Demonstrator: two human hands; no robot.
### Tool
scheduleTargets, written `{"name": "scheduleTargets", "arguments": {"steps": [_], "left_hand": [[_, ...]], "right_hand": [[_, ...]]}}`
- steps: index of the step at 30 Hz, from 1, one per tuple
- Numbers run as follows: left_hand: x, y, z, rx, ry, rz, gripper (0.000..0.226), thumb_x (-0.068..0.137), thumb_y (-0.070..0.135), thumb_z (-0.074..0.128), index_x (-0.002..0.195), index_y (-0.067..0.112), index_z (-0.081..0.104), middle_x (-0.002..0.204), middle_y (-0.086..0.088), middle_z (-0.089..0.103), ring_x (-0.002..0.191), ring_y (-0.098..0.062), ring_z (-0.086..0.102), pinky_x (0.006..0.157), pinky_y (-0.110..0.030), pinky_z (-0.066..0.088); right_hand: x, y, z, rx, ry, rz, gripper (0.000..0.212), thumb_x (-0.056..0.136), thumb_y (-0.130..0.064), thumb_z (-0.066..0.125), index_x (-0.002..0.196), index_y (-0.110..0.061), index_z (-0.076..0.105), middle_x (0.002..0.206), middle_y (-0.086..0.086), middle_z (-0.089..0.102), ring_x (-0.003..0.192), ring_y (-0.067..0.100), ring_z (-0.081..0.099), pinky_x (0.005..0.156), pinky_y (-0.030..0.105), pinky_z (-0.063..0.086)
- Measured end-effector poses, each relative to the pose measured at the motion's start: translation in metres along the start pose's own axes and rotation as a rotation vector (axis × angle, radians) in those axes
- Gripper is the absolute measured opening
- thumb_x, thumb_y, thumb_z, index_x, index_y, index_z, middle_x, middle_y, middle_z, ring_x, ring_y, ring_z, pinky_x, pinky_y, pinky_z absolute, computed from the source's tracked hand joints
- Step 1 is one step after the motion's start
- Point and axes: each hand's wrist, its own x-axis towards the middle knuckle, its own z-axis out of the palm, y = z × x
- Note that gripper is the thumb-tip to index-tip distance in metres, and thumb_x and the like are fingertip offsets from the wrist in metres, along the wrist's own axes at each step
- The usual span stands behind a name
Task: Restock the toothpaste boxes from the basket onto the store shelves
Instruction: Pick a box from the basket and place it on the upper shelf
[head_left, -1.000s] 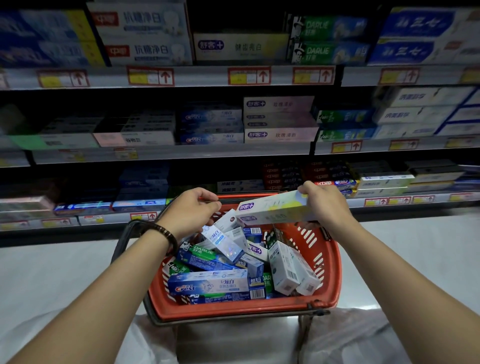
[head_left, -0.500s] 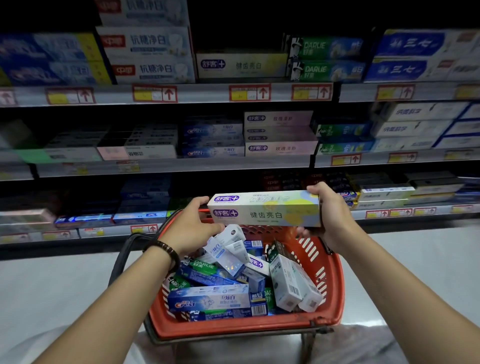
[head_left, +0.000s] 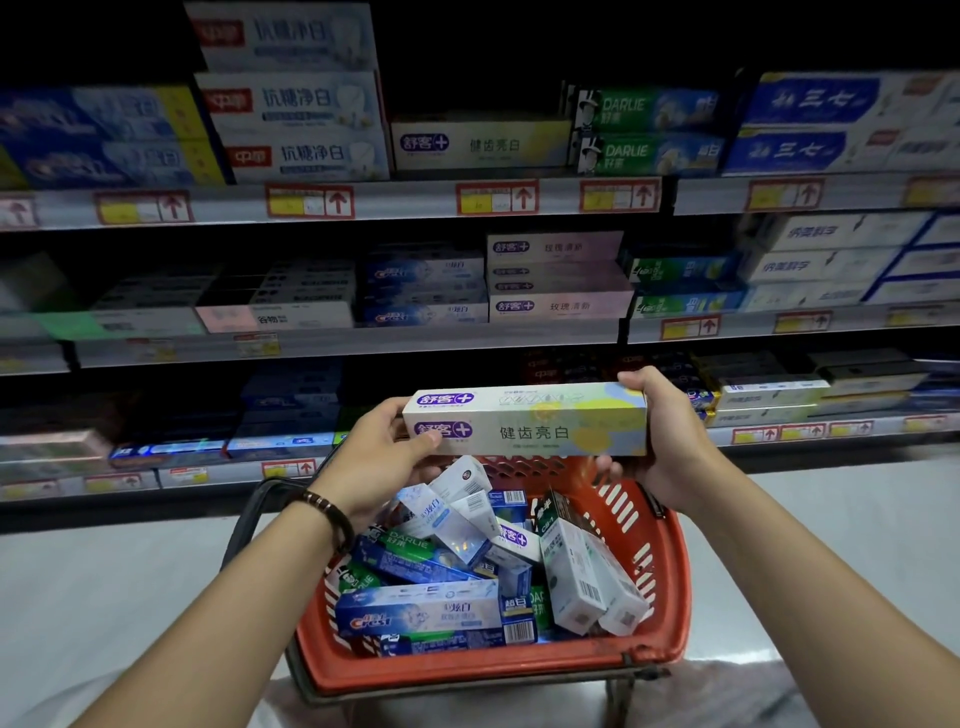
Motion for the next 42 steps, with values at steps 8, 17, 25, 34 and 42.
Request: {"name": "scheduleTargets", "arguments": {"steps": [8, 17, 25, 34, 42], "left_hand": [[0.002, 0.006, -0.004, -0.051, 0.051, 0.071, 0.033, 0.101, 0.004, 0.063, 0.13, 0.019, 0.059, 0.129, -0.007, 0.068, 0.106, -0.021, 0.074, 0.083, -0.036, 0.063], [0.008, 0.014, 0.001, -0.088, 0.183, 0.199, 0.038, 0.101, 0.006, 0.064, 0.134, 0.025, 0.06, 0.127, -0.001, 0.068, 0.104, -0.02, 0.075, 0.086, -0.038, 0.063], [0.013, 0.022, 0.004, -0.149, 0.236, 0.237, 0.043, 0.1, 0.007, 0.066, 0.139, 0.024, 0.056, 0.131, 0.005, 0.067, 0.102, -0.011, 0.075, 0.088, -0.036, 0.062], [0.016, 0.025, 0.009, -0.174, 0.315, 0.294, 0.031, 0.101, 0.007, 0.063, 0.128, 0.019, 0.053, 0.128, 0.001, 0.069, 0.097, -0.012, 0.076, 0.086, -0.035, 0.06], [0.013, 0.036, 0.011, -0.089, 0.411, 0.399, 0.03, 0.102, 0.011, 0.064, 0.129, 0.023, 0.059, 0.114, 0.011, 0.072, 0.09, -0.007, 0.076, 0.089, -0.037, 0.061]], "right_hand": [[-0.003, -0.008, 0.006, 0.072, -0.053, -0.084, 0.057, 0.102, -0.059, 0.054, 0.117, -0.007, 0.07, 0.103, 0.023, 0.078, 0.058, 0.028, 0.057, 0.055, 0.034, 0.042], [0.003, -0.015, 0.016, 0.194, 0.0, -0.266, 0.049, 0.104, -0.055, 0.056, 0.126, -0.013, 0.069, 0.109, 0.022, 0.076, 0.068, 0.026, 0.064, 0.065, 0.036, 0.05], [0.007, -0.017, 0.025, 0.241, 0.025, -0.392, 0.037, 0.109, -0.036, 0.055, 0.134, -0.009, 0.055, 0.125, 0.023, 0.071, 0.074, 0.031, 0.072, 0.066, 0.037, 0.055], [0.003, -0.018, 0.032, 0.074, 0.104, -0.531, 0.016, 0.114, -0.026, 0.048, 0.124, -0.018, 0.058, 0.121, 0.01, 0.073, 0.082, 0.036, 0.08, 0.059, 0.035, 0.063], [0.012, -0.015, 0.028, -0.041, 0.309, -0.699, 0.023, 0.106, -0.029, 0.064, 0.125, -0.039, 0.073, 0.128, -0.002, 0.071, 0.109, 0.008, 0.073, 0.082, 0.035, 0.065]]}}
